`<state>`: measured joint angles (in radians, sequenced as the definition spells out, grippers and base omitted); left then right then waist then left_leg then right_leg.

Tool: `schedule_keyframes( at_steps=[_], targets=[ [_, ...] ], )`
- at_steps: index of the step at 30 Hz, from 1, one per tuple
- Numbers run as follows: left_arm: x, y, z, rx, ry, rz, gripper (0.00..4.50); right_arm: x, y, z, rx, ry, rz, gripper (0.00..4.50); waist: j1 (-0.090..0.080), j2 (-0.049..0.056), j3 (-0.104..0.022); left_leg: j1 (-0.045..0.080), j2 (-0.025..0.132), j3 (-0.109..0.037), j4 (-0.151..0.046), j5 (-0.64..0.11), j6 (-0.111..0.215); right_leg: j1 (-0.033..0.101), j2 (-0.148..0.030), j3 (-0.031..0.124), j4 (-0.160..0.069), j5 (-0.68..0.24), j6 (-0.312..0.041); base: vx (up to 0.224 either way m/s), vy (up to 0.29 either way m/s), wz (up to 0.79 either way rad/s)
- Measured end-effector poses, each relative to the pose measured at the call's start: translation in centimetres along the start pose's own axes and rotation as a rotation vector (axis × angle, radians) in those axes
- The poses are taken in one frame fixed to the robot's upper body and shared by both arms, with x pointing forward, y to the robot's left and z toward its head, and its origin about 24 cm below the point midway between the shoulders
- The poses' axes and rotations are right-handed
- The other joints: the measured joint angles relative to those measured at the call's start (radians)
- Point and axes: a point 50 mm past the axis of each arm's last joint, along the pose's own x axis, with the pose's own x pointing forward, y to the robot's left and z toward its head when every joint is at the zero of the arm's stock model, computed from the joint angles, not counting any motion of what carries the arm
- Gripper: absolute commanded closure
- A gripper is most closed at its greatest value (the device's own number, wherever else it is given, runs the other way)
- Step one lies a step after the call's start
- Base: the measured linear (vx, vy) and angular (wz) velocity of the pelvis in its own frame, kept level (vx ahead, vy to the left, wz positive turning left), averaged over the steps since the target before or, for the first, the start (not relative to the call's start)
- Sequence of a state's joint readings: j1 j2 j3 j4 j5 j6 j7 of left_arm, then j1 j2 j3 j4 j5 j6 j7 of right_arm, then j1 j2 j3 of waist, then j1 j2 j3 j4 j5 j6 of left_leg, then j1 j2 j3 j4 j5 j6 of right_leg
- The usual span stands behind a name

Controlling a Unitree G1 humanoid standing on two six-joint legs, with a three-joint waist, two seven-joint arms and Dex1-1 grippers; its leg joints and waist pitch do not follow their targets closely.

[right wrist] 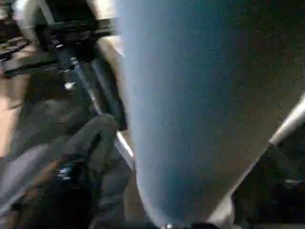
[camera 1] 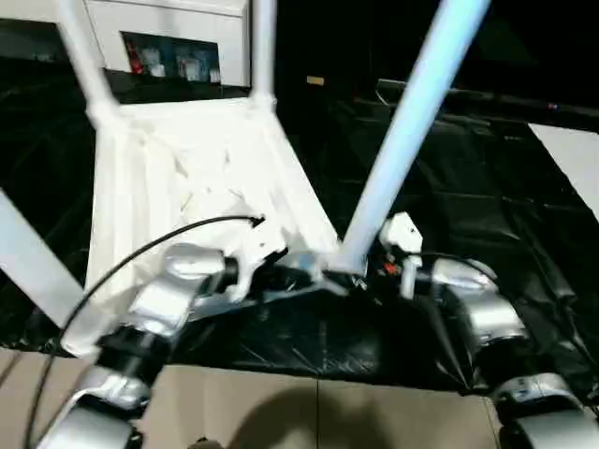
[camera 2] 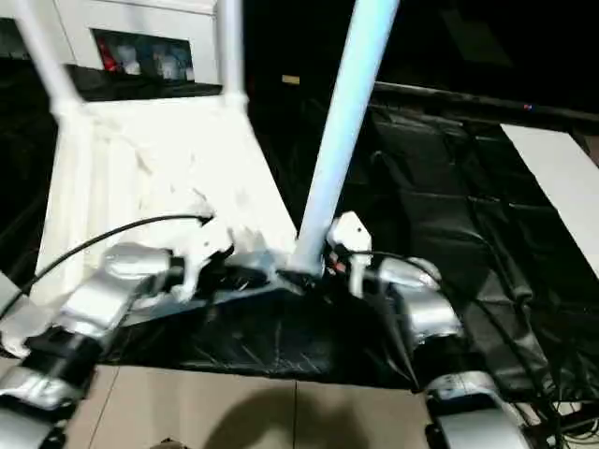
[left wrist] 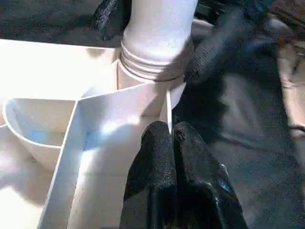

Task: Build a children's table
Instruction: Rotate leg to tighten

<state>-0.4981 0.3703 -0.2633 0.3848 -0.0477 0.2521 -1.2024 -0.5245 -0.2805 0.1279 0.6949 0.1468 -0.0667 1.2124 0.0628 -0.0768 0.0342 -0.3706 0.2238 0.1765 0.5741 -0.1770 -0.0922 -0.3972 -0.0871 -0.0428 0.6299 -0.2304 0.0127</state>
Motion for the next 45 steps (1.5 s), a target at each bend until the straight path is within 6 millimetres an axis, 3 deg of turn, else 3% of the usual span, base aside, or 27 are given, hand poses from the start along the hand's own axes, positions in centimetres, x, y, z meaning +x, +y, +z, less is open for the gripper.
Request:
schedule_keyframes(
  at_steps=[13, 24, 27, 34, 36, 37, 40, 43, 45],
  targets=[
    [-1.2, -0.3, -0.4, 0.071, 0.056, -0.074, 4.50, 0.2, 0.6, -0.2, 0.005, 0.035, 0.104, 2.00, 0.001, -0.001, 0.000, 0.002, 0.000, 0.000, 0.003, 0.000, 0.000, 0.004, -0.001, 0.000, 0.001, 0.001, 0.000, 0.000, 0.000, 0.00],
    [-0.7, -0.4, -0.5, 0.091, 0.074, -0.065, 4.50, 0.2, 1.1, -0.9, 0.042, 0.010, 0.072, 2.07, 0.005, -0.004, -0.002, 0.008, 0.000, 0.000, 0.003, -0.003, -0.006, 0.010, -0.001, 0.000, 0.001, 0.001, 0.000, 0.000, 0.000, 0.00],
    [-0.5, -0.4, -0.6, 0.085, 0.079, -0.055, 3.97, 0.2, 1.2, -1.0, 0.050, 0.009, 0.062, 2.09, 0.011, -0.004, -0.002, 0.014, 0.000, 0.001, 0.003, -0.003, -0.006, 0.015, -0.002, 0.000, 0.001, 0.000, 0.000, 0.000, 0.000, 0.00],
    [-0.5, -0.1, -0.7, 0.089, 0.124, -0.044, 3.53, 0.3, 1.2, -1.0, 0.055, 0.009, 0.064, 2.09, 0.007, -0.003, -0.003, 0.017, 0.000, 0.002, 0.001, -0.003, -0.006, 0.016, -0.002, 0.001, 0.001, 0.001, 0.000, 0.000, 0.000, 0.00],
    [-0.5, 0.0, -0.7, 0.087, 0.125, -0.042, 3.53, 0.3, 1.2, -1.0, 0.057, 0.010, 0.065, 2.09, 0.006, -0.003, -0.003, 0.017, 0.000, 0.002, 0.001, -0.003, -0.006, 0.016, -0.002, 0.001, 0.001, 0.001, 0.000, 0.000, 0.000, 0.00],
    [-0.5, 0.0, -0.7, 0.084, 0.126, -0.042, 3.81, 0.3, 1.2, -1.0, 0.057, 0.011, 0.065, 2.09, 0.006, -0.003, -0.003, 0.017, 0.000, 0.002, 0.001, -0.003, -0.006, 0.016, -0.002, 0.001, 0.001, 0.001, 0.000, 0.000, 0.000, 0.00],
    [-0.4, -0.1, -0.7, 0.081, 0.130, -0.053, 3.84, 0.3, 1.2, -1.0, 0.058, 0.012, 0.064, 2.10, 0.006, -0.003, -0.003, 0.017, 0.000, 0.002, 0.001, -0.003, -0.006, 0.016, -0.002, 0.001, 0.001, 0.001, 0.000, 0.000, 0.000, 0.00],
    [-0.6, -0.1, -0.8, 0.062, 0.152, -0.067, 4.26, 0.5, 1.3, -0.9, 0.056, 0.012, 0.069, 2.10, 0.003, -0.003, -0.003, 0.017, 0.000, 0.002, 0.001, -0.003, -0.006, 0.016, -0.002, 0.001, 0.001, 0.000, 0.000, 0.000, 0.000, 0.00],
    [-0.7, -0.2, -0.8, 0.055, 0.171, -0.082, 4.28, 0.6, 1.3, -0.8, 0.054, 0.011, 0.074, 2.10, -0.001, -0.003, -0.003, 0.017, 0.000, 0.002, 0.001, -0.003, -0.006, 0.016, -0.002, 0.001, 0.001, 0.000, 0.000, 0.000, 0.000, 0.00]
  ],
)
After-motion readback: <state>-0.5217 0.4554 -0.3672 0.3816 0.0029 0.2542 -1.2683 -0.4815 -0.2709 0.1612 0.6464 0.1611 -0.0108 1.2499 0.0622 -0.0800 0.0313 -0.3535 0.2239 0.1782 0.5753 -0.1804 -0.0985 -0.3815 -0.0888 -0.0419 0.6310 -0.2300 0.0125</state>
